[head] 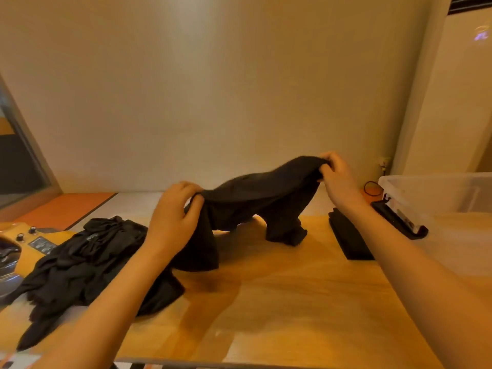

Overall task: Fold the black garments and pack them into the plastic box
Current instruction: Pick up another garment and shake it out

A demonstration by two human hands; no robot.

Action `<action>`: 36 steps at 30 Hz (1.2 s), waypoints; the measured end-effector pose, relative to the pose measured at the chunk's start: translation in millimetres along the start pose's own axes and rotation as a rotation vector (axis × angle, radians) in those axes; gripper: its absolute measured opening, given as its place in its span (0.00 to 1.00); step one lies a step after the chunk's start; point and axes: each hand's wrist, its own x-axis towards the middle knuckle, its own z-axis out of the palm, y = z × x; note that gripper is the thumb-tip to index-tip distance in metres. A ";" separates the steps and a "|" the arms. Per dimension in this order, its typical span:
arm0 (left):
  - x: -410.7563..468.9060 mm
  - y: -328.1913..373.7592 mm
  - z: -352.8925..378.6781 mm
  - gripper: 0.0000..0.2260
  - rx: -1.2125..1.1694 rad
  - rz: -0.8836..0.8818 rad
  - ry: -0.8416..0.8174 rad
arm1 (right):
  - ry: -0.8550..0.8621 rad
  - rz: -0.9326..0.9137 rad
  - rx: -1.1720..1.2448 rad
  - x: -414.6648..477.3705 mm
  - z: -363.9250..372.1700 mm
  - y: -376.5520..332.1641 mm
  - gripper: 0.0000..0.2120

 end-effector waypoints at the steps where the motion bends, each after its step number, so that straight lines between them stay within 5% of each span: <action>1: -17.5 1.7 12.2 0.06 0.011 -0.034 -0.147 | -0.050 0.069 -0.098 -14.3 1.6 22.4 0.06; 4: -59.0 9.0 47.3 0.08 -0.059 -0.131 -0.483 | -0.228 0.320 -0.347 -58.8 7.6 81.4 0.08; 8: -79.5 36.5 67.0 0.08 -0.338 -0.281 -0.526 | -0.284 0.268 -0.588 -106.9 24.5 76.1 0.19; 12: -100.5 85.4 69.7 0.13 -0.874 -0.448 -0.693 | -0.175 0.071 -0.214 -186.4 42.4 14.8 0.09; 14: -113.0 92.8 68.5 0.15 -0.963 -0.413 -0.720 | -0.172 0.016 -0.156 -215.4 41.8 0.4 0.10; 18: -124.6 39.3 69.1 0.12 -0.341 -0.229 -0.429 | -0.379 -0.083 -0.428 -238.2 42.4 3.6 0.18; 24: -144.3 -23.3 64.9 0.27 0.280 -0.311 -0.667 | -0.498 0.026 -0.782 -251.9 35.3 21.3 0.30; 31: -171.7 -8.5 49.8 0.40 0.120 -0.253 -0.437 | -0.689 0.040 -0.933 -245.7 -17.7 39.0 0.49; 36: -177.7 -18.7 42.0 0.45 0.192 -0.159 -0.558 | -0.747 0.014 -1.054 -250.1 -54.2 57.8 0.47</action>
